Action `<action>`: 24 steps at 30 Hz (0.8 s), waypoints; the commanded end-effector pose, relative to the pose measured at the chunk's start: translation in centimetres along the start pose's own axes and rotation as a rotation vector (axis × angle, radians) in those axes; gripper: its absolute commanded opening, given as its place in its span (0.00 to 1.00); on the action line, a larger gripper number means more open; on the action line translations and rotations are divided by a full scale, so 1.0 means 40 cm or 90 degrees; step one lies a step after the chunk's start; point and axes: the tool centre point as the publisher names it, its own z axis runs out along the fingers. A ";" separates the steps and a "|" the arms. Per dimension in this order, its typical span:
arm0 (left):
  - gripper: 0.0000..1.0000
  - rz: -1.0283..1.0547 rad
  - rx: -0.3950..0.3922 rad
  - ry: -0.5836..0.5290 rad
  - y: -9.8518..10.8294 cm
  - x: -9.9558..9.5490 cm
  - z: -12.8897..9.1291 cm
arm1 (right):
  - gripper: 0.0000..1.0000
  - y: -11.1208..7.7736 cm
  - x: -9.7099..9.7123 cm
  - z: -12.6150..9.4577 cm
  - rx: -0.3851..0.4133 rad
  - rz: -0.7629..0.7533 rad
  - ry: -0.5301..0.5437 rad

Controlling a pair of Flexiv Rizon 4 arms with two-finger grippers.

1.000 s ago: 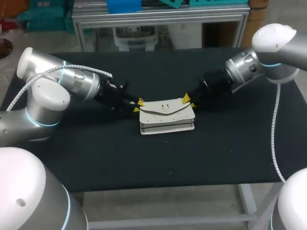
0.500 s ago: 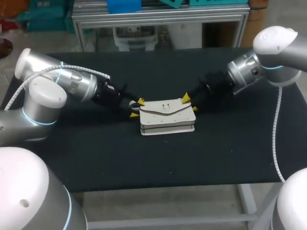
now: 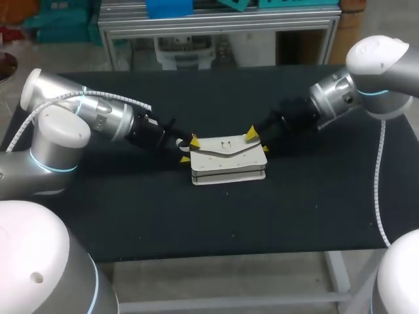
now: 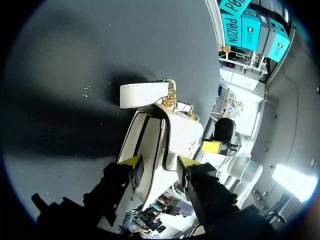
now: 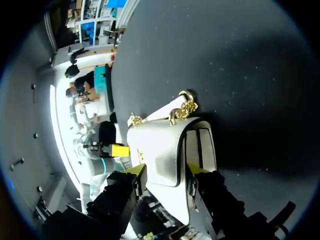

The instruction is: Pick up the bag, open it, inspect its contents, close it, and place it on the opposite side

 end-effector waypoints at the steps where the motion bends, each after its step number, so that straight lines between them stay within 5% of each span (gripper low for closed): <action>1: 0.17 -0.007 -0.020 -0.003 -0.028 -0.004 0.036 | 0.43 0.008 -0.003 0.019 0.011 0.001 -0.001; 2: 0.00 -0.007 -0.020 -0.004 -0.029 -0.005 0.041 | 0.29 0.008 -0.004 0.022 0.013 0.001 -0.004; 3: 0.00 -0.007 -0.020 -0.005 -0.029 -0.006 0.043 | 0.00 0.008 -0.004 0.021 0.013 0.000 -0.011; 13: 0.00 0.011 -0.010 -0.005 -0.017 -0.008 0.046 | 0.00 0.002 -0.014 0.020 0.002 -0.038 -0.039; 15: 0.00 0.011 -0.007 -0.005 -0.017 -0.008 0.043 | 0.36 0.001 -0.020 0.019 0.000 -0.037 -0.039; 16: 0.23 0.012 -0.004 -0.004 -0.017 -0.008 0.039 | 0.46 0.000 -0.022 0.018 0.000 -0.036 -0.039; 20: 0.40 0.014 0.003 0.000 -0.017 -0.004 0.025 | 0.57 -0.006 -0.032 0.010 -0.016 -0.027 -0.028; 24: 0.22 0.016 0.008 0.003 -0.022 0.004 0.018 | 0.49 -0.005 -0.030 -0.003 -0.031 -0.017 -0.014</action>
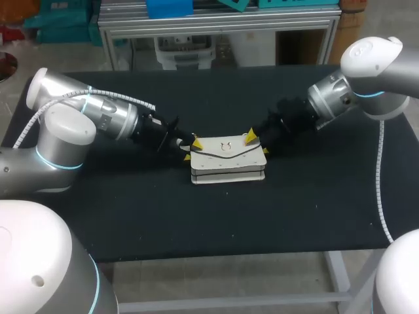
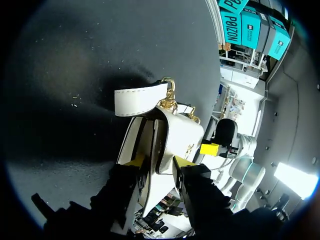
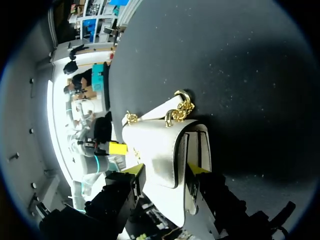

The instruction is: Pick up the bag, open it, inspect its contents, close it, and place it on the opposite side

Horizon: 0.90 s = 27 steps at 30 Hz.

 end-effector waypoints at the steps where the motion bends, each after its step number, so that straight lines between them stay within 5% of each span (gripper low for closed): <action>1: 0.19 0.001 0.005 0.005 -0.005 0.001 0.000 | 0.48 -0.012 -0.011 -0.009 -0.018 0.012 0.011; 6: 0.27 -0.023 -0.003 0.010 -0.034 -0.003 0.022 | 0.45 0.009 -0.014 -0.003 -0.020 0.024 0.025; 10: 0.43 -0.039 -0.003 0.015 -0.056 -0.006 0.033 | 0.45 0.024 -0.014 0.008 -0.014 0.032 0.032; 14: 0.33 -0.043 -0.008 0.020 -0.063 -0.009 0.033 | 0.37 0.033 -0.019 0.018 -0.009 0.042 0.030; 16: 0.17 -0.046 -0.008 0.020 -0.067 -0.011 0.034 | 0.36 0.036 -0.027 0.025 -0.005 0.050 0.025; 22: 0.20 -0.052 -0.006 0.014 -0.068 -0.022 0.040 | 0.27 0.037 -0.061 0.048 0.006 0.073 0.018; 25: 0.00 -0.047 0.002 0.016 -0.059 -0.019 0.034 | 0.00 0.034 -0.060 0.042 -0.001 0.070 0.015; 27: 0.00 -0.036 0.009 0.017 -0.049 -0.012 0.024 | 0.00 0.029 -0.045 0.030 -0.009 0.057 0.017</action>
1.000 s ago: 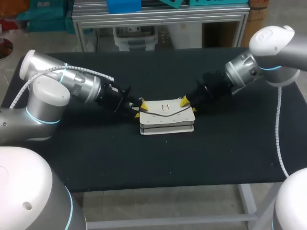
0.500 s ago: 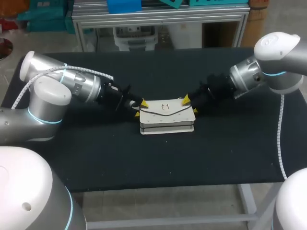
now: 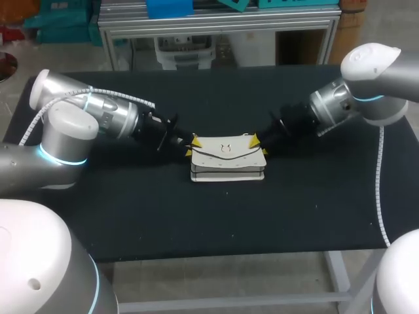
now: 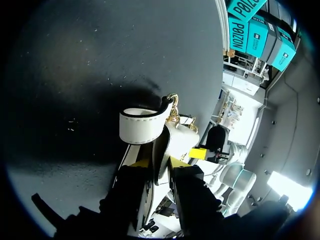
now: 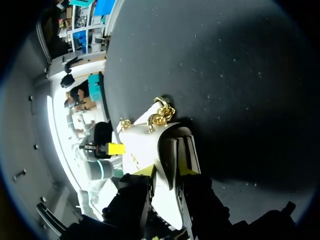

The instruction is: Pick up the bag, open it, inspect its contents, close it, and place it on the opposite side

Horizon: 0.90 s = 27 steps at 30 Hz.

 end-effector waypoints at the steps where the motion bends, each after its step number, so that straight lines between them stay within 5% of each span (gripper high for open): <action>1: 0.00 0.015 0.016 0.005 0.011 -0.006 0.004 | 0.00 0.003 0.006 0.006 -0.008 -0.020 0.001; 2: 0.03 0.022 0.020 0.005 0.019 -0.002 0.000 | 0.11 -0.001 0.017 -0.001 -0.014 -0.030 0.001; 3: 0.23 0.028 0.024 0.005 0.026 0.002 -0.004 | 0.33 -0.006 0.027 -0.008 -0.018 -0.037 -0.001; 4: 0.40 0.034 0.027 0.006 0.033 0.005 -0.007 | 0.38 -0.011 0.038 -0.015 -0.021 -0.045 0.000; 5: 0.44 0.038 0.028 0.006 0.037 0.007 -0.010 | 0.81 -0.015 0.047 -0.022 -0.027 -0.052 0.000; 6: 0.47 0.043 0.030 0.008 0.043 0.012 -0.013 | 0.96 -0.018 0.054 -0.027 -0.030 -0.057 -0.002; 7: 0.47 0.046 0.032 0.010 0.047 0.014 -0.016 | 1.00 -0.021 0.061 -0.032 -0.034 -0.062 -0.004; 10: 0.35 0.049 0.033 0.013 0.048 0.022 -0.019 | 0.89 -0.025 0.074 -0.042 -0.042 -0.071 -0.007; 12: 0.15 0.049 0.034 0.015 0.046 0.025 -0.019 | 0.56 -0.025 0.077 -0.042 -0.044 -0.073 -0.008; 16: 0.00 0.050 0.032 0.021 0.048 0.031 -0.018 | 0.27 -0.027 0.083 -0.039 -0.048 -0.083 -0.008; 18: 0.00 0.053 0.031 0.021 0.049 0.034 -0.017 | 0.00 -0.030 0.088 -0.040 -0.049 -0.089 -0.007; 27: 0.00 0.063 0.031 0.018 0.046 0.025 -0.008 | 0.00 -0.032 0.069 -0.026 -0.048 -0.097 -0.011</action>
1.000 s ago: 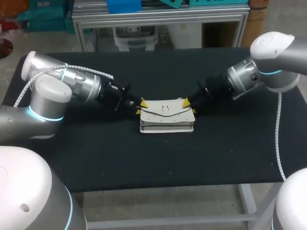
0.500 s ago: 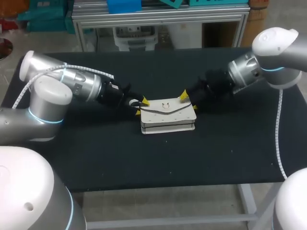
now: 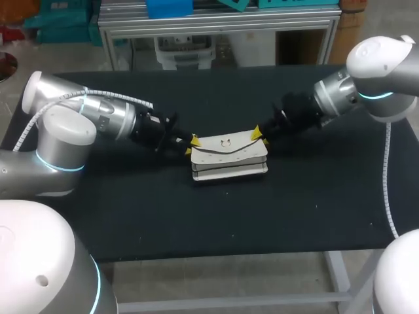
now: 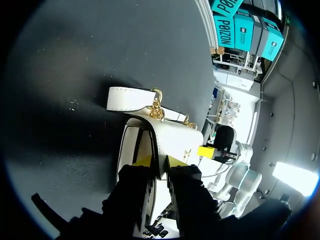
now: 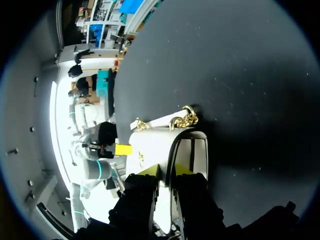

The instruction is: Pick up the bag, open it, inspect its contents, close it, and place it on the opposite side

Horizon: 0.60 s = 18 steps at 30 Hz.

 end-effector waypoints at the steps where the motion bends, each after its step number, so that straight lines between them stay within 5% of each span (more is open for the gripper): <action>1: 0.15 0.008 0.001 0.004 -0.002 0.001 0.020 | 0.00 -0.003 -0.007 0.024 0.004 -0.001 0.007; 3: 0.58 0.016 0.009 0.002 0.001 0.002 0.020 | 0.00 -0.002 -0.016 0.028 0.006 0.000 0.009; 4: 0.64 0.018 0.009 0.001 0.002 0.002 0.019 | 0.29 -0.002 -0.020 0.029 0.014 -0.005 0.010; 5: 0.67 0.021 0.009 0.001 0.003 0.002 0.017 | 0.47 -0.001 -0.023 0.030 0.015 -0.003 0.010; 9: 0.67 0.021 0.010 -0.001 -0.002 -0.001 0.015 | 0.78 -0.003 -0.029 0.028 0.013 0.000 0.013; 12: 0.51 0.015 -0.004 0.002 -0.004 -0.003 0.015 | 0.77 -0.004 -0.028 0.025 0.013 0.001 0.014; 18: 0.42 0.034 -0.053 -0.006 0.005 -0.009 0.012 | 0.65 -0.011 -0.020 0.020 0.027 -0.004 0.022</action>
